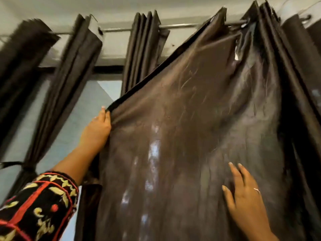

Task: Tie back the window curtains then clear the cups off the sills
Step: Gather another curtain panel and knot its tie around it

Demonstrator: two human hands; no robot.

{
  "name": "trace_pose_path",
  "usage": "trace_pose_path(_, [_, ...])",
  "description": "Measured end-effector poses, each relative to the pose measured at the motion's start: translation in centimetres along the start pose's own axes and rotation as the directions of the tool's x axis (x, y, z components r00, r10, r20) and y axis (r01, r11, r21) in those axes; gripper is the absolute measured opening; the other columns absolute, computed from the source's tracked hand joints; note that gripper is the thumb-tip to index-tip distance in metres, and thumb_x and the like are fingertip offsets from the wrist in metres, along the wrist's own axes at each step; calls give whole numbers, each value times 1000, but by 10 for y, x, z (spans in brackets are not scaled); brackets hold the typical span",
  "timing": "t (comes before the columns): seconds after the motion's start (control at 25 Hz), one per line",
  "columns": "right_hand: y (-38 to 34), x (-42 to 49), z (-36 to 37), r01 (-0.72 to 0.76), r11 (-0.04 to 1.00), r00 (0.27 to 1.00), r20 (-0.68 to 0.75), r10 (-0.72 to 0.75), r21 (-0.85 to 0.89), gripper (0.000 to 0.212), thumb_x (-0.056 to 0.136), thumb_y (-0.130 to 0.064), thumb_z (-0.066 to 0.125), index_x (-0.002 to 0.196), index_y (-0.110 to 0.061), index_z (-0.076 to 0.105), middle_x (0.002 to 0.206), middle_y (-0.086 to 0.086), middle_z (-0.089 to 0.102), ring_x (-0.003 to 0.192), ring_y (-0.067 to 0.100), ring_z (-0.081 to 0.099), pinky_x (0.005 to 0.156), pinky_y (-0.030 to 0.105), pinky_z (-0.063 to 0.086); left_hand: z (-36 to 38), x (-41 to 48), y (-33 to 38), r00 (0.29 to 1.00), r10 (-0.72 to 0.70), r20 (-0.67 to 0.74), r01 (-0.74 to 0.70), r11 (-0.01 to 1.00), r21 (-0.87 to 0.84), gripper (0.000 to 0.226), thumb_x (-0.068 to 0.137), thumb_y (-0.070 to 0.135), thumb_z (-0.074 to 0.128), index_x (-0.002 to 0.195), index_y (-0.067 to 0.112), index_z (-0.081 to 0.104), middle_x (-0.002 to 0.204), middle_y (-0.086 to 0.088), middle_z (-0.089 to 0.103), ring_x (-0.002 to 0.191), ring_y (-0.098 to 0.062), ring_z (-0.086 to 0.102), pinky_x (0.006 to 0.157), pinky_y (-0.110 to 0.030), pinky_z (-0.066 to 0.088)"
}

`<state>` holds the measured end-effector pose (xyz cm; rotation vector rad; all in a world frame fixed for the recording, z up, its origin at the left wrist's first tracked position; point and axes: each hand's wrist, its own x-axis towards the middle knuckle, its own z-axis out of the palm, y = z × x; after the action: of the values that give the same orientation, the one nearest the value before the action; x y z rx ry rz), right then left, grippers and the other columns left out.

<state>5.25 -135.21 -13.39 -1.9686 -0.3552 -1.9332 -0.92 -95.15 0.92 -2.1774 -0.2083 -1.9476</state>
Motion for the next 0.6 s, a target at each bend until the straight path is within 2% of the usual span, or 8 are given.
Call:
trace_pose_path(0.08, [-38, 24, 15, 31, 999, 999, -13, -32, -10, 63, 75, -15, 73, 132, -6, 46, 130, 24, 49, 113, 43, 53, 86, 54, 48, 1, -1, -62, 997, -58, -47, 61, 995, 77, 54, 88, -10, 35, 140, -10, 21, 149, -31, 15, 117, -47, 47, 92, -54, 43])
trace_pose_path(0.2, [-102, 58, 42, 67, 998, 998, -15, -66, 19, 63, 75, -14, 74, 131, -4, 48, 131, 25, 48, 115, 44, 50, 93, 54, 45, 1, -7, -149, 991, -132, 29, 125, 975, 184, 53, 91, -5, 33, 143, -6, 17, 151, -27, 11, 124, -42, 43, 93, -50, 42])
trace_pose_path(0.32, [-163, 85, 69, 99, 994, 993, -68, -95, 55, 61, 76, -18, 73, 130, -2, 49, 127, 28, 50, 112, 47, 50, 90, 57, 46, -3, -9, -229, 990, -125, 71, 105, 964, 243, 52, 84, -10, 49, 134, -11, 34, 143, -32, 30, 105, -47, 56, 78, -51, 51])
trace_pose_path(0.36, [-178, 90, 82, 88, 994, 993, -85, -83, 65, 57, 81, -27, 66, 129, -3, 48, 126, 28, 50, 111, 48, 50, 89, 58, 46, -8, -8, -246, 990, -107, 86, 84, 967, 241, 49, 81, -11, 55, 129, -12, 43, 138, -32, 39, 97, -47, 59, 73, -52, 53])
trace_pose_path(0.4, [-193, 94, 94, 82, 993, 993, -92, -75, 82, 58, 85, -40, 53, 129, -3, 47, 126, 28, 49, 111, 49, 49, 89, 59, 45, -17, -5, -261, 985, -116, 128, 80, 963, 256, 43, 87, -5, 50, 129, -7, 45, 138, -26, 41, 103, -47, 57, 79, -53, 52])
trace_pose_path(0.48, [-216, 103, 117, 128, 988, 990, -79, -121, 91, 75, 86, -64, 24, 131, -6, 43, 129, 26, 45, 114, 48, 45, 92, 62, 43, -27, 9, -300, 988, -134, 71, 111, 959, 261, 41, 100, 15, 26, 138, 3, 36, 147, -14, 33, 125, -38, 42, 99, -48, 38])
trace_pose_path(0.52, [-228, 107, 125, 160, 983, 985, -73, -154, 89, 81, 86, -68, 15, 131, -7, 43, 129, 26, 45, 115, 47, 44, 93, 62, 42, -34, 19, -319, 985, -158, 68, 133, 953, 273, 44, 100, 19, 21, 139, 4, 35, 148, -13, 31, 127, -37, 40, 101, -46, 35])
trace_pose_path(0.6, [-253, 112, 132, 179, 981, 981, -88, -173, 72, 78, 85, -65, 21, 129, -6, 47, 125, 27, 49, 111, 47, 48, 91, 59, 44, -51, 31, -348, 968, -243, 67, 212, 928, 306, 41, 99, 15, 25, 137, 2, 35, 148, -16, 28, 120, -39, 44, 99, -44, 36])
